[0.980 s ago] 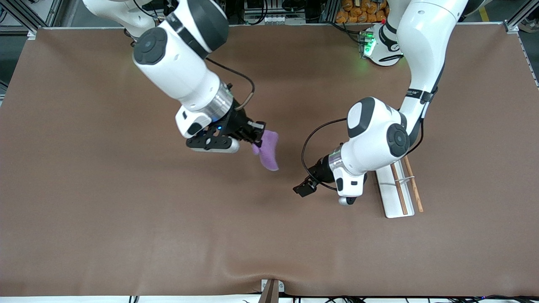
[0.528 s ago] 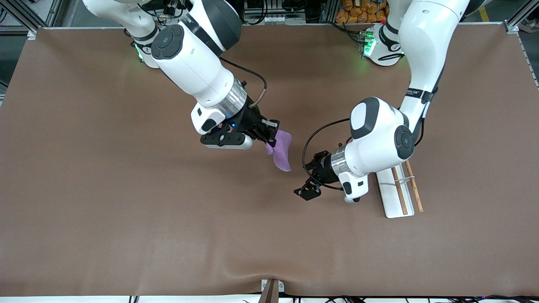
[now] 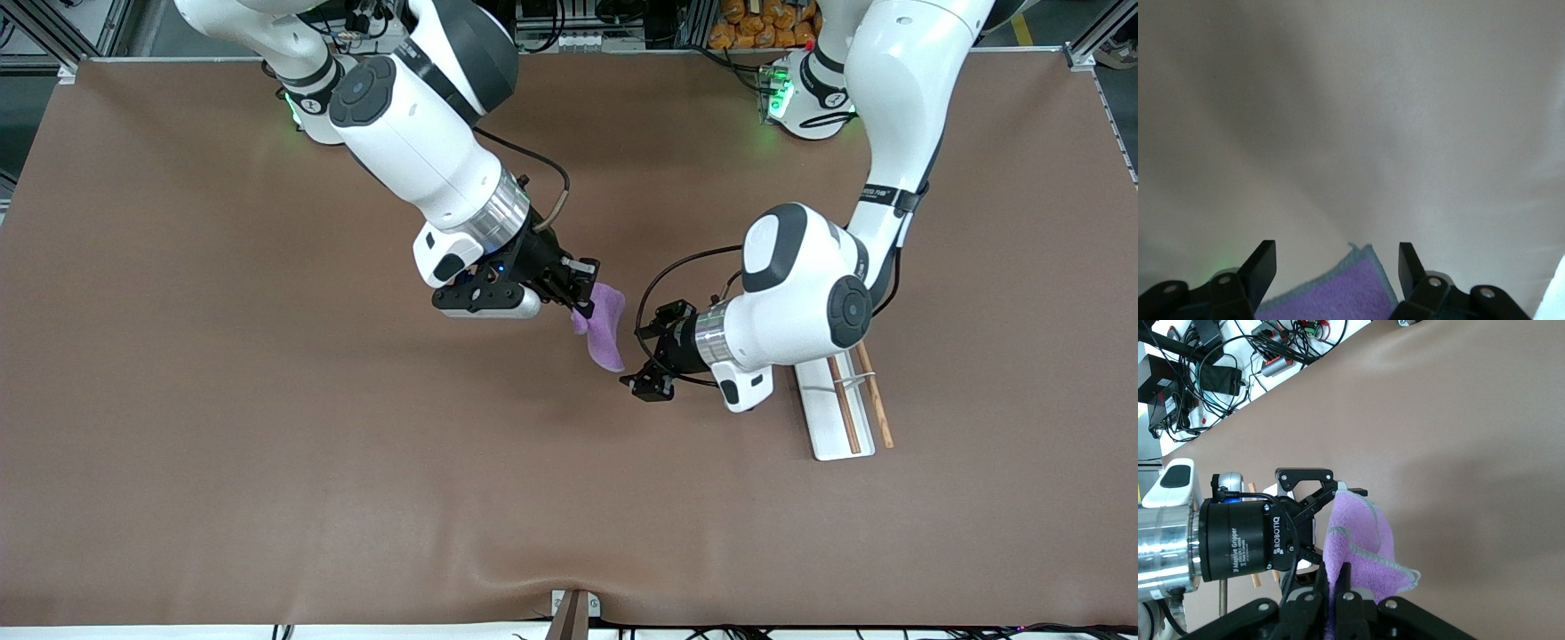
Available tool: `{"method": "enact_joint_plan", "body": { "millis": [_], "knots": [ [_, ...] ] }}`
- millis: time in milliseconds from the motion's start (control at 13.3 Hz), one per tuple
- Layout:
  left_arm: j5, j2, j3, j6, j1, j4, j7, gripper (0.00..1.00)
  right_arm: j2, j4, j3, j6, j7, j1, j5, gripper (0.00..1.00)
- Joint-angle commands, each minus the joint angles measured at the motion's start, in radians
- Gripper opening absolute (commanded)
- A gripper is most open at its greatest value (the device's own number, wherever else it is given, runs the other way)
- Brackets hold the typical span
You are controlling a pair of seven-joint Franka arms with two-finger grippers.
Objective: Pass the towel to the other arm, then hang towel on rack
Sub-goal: 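Carry the towel toward the left gripper while the left gripper reaches it, then close the left gripper on the towel beside the right gripper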
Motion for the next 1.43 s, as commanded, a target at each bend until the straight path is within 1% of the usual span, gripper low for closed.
{"method": "enact_joint_plan", "body": {
  "millis": [0, 226, 377, 603, 829, 1056, 1131, 1206, 1282, 1357],
  "knots": [
    [-0.062, -0.013, 0.000, -0.033, 0.018, -0.001, -0.002, 0.82, 0.001, 0.006, -0.010, 0.008, 0.024, 0.013, -0.010, 0.00],
    [-0.122, 0.008, 0.000, -0.033, 0.018, 0.000, 0.011, 0.83, 0.000, 0.006, -0.010, 0.008, 0.024, 0.013, -0.010, 0.00],
    [-0.171, 0.024, 0.002, -0.032, 0.015, 0.000, 0.055, 0.83, 0.000, 0.004, -0.010, 0.008, 0.024, 0.014, -0.012, 0.00],
    [-0.194, 0.056, 0.000, -0.032, 0.015, 0.005, 0.089, 0.83, 0.000, 0.004, -0.015, 0.008, 0.024, 0.017, -0.012, 0.00],
    [-0.274, 0.070, 0.002, -0.032, 0.027, 0.007, 0.142, 0.83, 0.000, 0.004, -0.015, 0.008, 0.022, 0.017, -0.012, 0.00],
    [-0.300, 0.070, 0.000, -0.032, 0.027, 0.007, 0.143, 0.83, -0.002, 0.004, -0.015, 0.008, 0.022, 0.017, -0.013, 0.00],
    [-0.328, 0.068, 0.000, -0.032, 0.029, 0.007, 0.143, 0.83, -0.002, 0.004, -0.015, 0.008, 0.022, 0.017, -0.013, 0.00],
    [-0.348, 0.070, 0.000, -0.032, 0.029, 0.007, 0.143, 0.82, 0.000, 0.004, -0.015, 0.008, 0.022, 0.017, -0.013, 0.00],
    [-0.349, 0.068, 0.000, -0.032, 0.026, 0.007, 0.143, 0.79, -0.002, 0.004, -0.015, 0.008, 0.022, 0.017, -0.013, 0.00],
    [-0.355, 0.068, 0.000, -0.032, 0.026, 0.007, 0.143, 0.73, -0.002, 0.004, -0.015, 0.008, 0.022, 0.017, -0.013, 0.00]
  ]
}}
